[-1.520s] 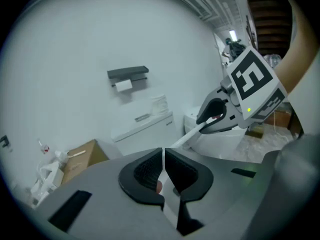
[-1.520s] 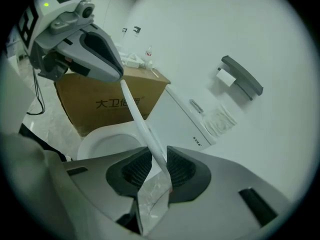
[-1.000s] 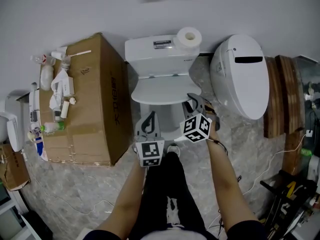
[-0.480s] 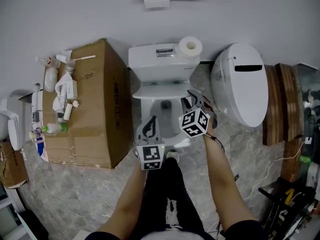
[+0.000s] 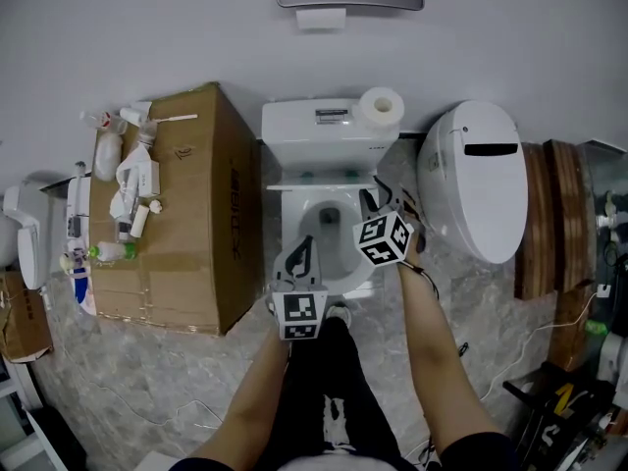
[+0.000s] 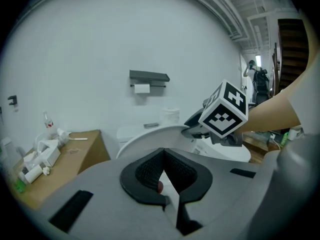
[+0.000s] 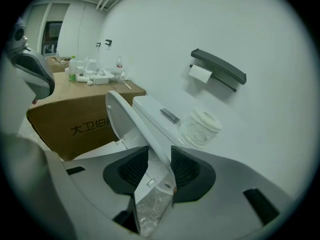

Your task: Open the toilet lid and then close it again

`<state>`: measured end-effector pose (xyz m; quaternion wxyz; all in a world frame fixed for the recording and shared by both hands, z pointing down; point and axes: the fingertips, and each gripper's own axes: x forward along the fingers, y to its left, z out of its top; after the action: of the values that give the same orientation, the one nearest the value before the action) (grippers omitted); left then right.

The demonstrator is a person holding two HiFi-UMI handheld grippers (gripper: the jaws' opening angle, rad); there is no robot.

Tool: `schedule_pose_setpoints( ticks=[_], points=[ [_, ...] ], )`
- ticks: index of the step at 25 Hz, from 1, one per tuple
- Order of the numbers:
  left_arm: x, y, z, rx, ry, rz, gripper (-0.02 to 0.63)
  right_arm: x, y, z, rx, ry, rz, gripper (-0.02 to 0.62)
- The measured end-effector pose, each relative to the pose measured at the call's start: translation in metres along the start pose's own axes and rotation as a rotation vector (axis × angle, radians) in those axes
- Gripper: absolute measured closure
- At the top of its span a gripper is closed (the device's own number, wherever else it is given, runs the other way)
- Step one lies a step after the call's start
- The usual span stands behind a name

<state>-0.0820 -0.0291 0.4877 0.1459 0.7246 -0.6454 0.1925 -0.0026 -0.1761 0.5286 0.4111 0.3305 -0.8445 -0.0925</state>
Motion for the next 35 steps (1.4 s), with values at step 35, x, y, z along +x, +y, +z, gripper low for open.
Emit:
schedule_pose_setpoints(
  ticks=[35],
  points=[
    [0.021, 0.01, 0.022, -0.006, -0.037, -0.028, 0.6, 0.047, -0.048, 0.032, 0.029, -0.028, -0.003, 0.469]
  ],
)
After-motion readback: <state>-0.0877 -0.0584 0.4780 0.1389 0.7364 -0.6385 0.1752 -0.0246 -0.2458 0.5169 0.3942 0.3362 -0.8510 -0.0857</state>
